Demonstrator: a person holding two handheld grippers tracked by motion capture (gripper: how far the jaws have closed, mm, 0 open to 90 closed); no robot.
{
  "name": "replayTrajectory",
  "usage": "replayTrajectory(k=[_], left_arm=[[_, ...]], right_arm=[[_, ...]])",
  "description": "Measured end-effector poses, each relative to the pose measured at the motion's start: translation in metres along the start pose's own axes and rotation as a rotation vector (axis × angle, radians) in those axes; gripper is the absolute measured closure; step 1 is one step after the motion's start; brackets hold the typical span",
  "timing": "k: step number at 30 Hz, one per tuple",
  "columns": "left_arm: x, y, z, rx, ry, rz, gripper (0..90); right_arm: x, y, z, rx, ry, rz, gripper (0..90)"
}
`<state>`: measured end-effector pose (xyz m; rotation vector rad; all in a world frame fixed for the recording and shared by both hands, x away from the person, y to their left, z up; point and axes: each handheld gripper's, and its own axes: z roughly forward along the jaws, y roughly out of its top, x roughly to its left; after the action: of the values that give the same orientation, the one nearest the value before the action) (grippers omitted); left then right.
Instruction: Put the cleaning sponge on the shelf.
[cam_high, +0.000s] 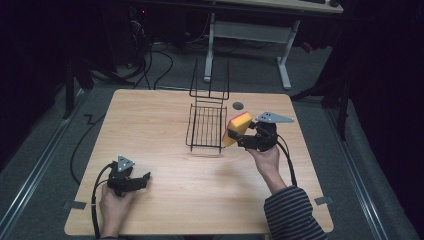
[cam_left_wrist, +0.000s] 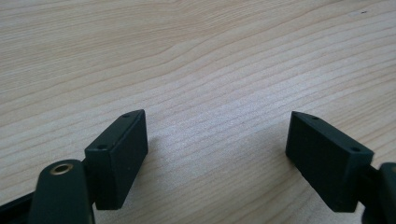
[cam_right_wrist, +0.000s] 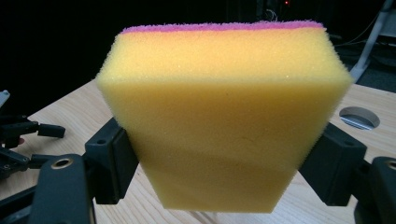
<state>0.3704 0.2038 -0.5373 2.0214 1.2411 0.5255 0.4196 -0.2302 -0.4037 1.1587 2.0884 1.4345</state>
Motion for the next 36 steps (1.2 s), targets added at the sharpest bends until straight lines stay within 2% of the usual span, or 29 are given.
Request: replayTrajectory(k=[20,36], left_arm=[[0.000,0.000,0.000,0.000,0.000,0.001,21.5],[0.000,0.000,0.000,0.001,-0.001,0.001,21.5]], right_arm=[[0.008,0.017,0.025,0.021,0.011,-0.022,22.6],[0.012,0.016,0.056,0.053,0.007,-0.024,22.5]])
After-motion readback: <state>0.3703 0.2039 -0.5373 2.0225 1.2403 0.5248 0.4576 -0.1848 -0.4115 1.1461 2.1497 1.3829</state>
